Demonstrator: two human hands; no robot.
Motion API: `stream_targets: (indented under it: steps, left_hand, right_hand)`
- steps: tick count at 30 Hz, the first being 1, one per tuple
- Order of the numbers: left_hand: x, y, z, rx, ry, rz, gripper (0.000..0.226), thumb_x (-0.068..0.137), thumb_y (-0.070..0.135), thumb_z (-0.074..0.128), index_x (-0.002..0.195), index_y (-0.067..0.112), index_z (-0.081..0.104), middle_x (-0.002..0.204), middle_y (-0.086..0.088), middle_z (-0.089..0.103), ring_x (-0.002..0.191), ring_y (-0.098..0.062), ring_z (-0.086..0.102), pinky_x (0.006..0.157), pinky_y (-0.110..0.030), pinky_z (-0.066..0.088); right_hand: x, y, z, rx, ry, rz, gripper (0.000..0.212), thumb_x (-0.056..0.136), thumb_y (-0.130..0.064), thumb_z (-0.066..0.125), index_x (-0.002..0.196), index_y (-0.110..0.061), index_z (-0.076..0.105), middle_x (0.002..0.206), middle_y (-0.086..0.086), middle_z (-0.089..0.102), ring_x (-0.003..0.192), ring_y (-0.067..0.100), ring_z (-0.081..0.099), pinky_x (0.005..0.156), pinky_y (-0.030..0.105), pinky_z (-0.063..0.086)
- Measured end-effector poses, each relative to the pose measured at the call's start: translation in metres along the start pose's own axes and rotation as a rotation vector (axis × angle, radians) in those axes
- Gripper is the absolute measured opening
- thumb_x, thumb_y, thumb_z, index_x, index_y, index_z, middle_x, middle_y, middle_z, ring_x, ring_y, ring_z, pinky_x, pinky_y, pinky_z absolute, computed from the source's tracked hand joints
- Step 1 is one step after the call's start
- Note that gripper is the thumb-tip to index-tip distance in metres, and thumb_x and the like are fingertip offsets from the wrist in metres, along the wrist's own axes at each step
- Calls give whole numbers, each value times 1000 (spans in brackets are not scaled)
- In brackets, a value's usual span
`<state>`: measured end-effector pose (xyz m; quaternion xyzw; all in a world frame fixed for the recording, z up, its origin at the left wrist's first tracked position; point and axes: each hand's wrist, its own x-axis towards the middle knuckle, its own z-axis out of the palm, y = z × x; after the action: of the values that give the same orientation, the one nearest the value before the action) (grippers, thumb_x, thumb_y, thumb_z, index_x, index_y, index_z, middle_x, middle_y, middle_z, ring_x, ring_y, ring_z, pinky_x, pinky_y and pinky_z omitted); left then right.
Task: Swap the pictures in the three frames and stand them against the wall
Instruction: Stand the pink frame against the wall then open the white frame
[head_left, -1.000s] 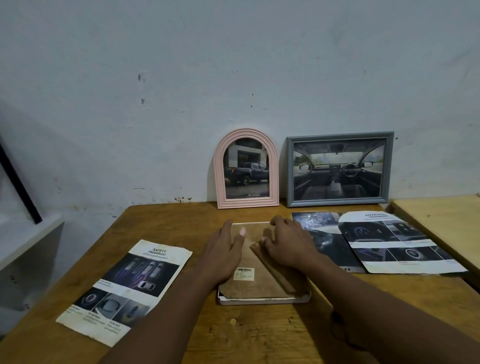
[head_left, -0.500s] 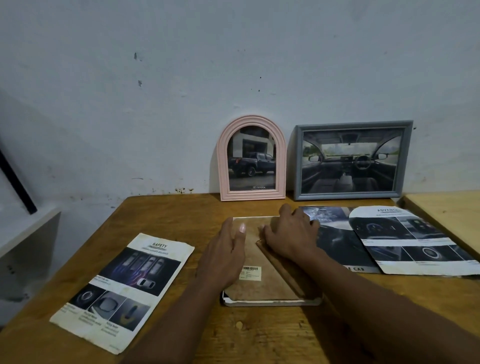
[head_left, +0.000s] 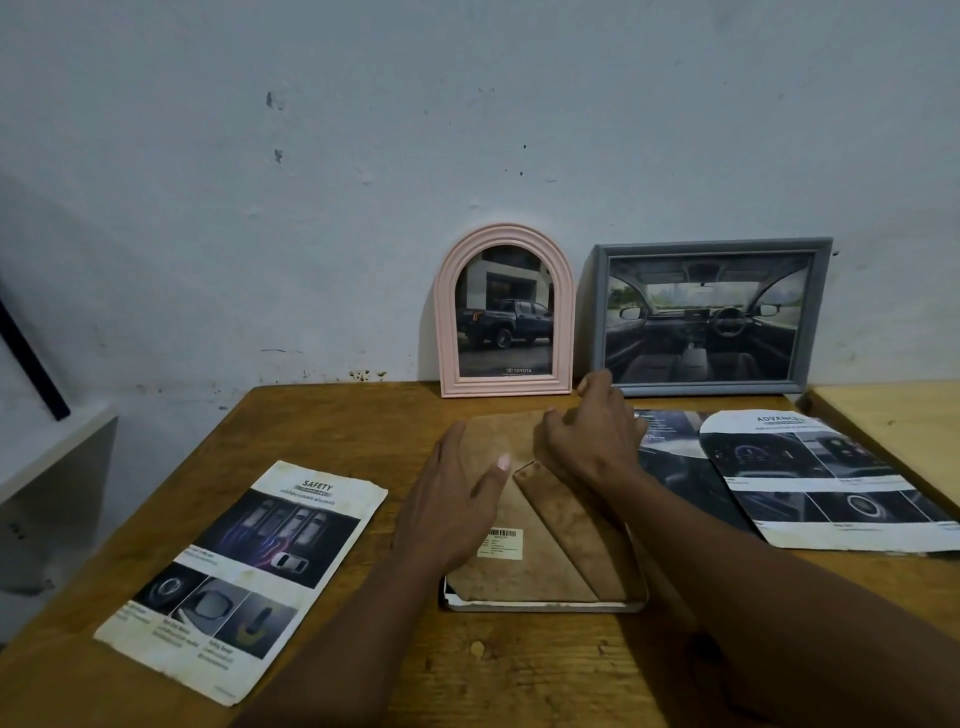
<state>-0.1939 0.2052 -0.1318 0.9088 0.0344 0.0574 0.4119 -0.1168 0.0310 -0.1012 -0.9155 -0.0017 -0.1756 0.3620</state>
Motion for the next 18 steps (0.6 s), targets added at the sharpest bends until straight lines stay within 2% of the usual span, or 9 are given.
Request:
stream_targets:
  steps: [3,6,11,13,16,18]
  left_hand:
    - [-1,0,-1,-25,48,47,89,84,80,46,155,47,5,165,9,23,146,-23,35,113,-53,39]
    - [-1,1,-3,10,99,73,93,82,76,57,154,49,4,163,8,26,145,-22,36,112,-52,40]
    - [-2,8,-11,12,199,148,90,79,74,63,150,52,11,152,4,36,135,-20,42,107,-49,44]
    - [-4,10,-15,22,251,174,88,83,67,66,151,49,13,151,4,34,133,-18,41,105,-45,44]
    - [-3,8,-26,23,345,195,83,86,60,67,152,44,19,148,2,33,131,-18,42,102,-45,46]
    - [-2,7,-32,21,378,191,82,87,57,68,153,41,22,150,1,33,133,-19,41,101,-41,45]
  right_hand:
    - [-3,-5,-4,72,42,-40,36,84,-36,60,104,-27,31,101,2,47,88,19,50,83,42,49]
    - [-1,-10,-11,164,47,-64,37,86,-28,62,109,-26,33,105,3,48,87,18,54,76,37,52]
    - [2,-14,-29,487,16,91,29,92,-17,62,113,-18,42,94,0,55,87,18,60,69,27,48]
    - [-3,-15,-38,555,-2,139,28,94,-16,61,116,-18,44,93,0,55,86,18,60,71,29,51]
    - [-19,-13,-48,568,-167,176,29,94,-18,63,117,-23,46,99,3,58,87,20,63,75,40,59]
    - [-34,-14,-50,549,-306,160,30,93,-22,65,116,-29,46,104,3,59,91,23,65,74,40,60]
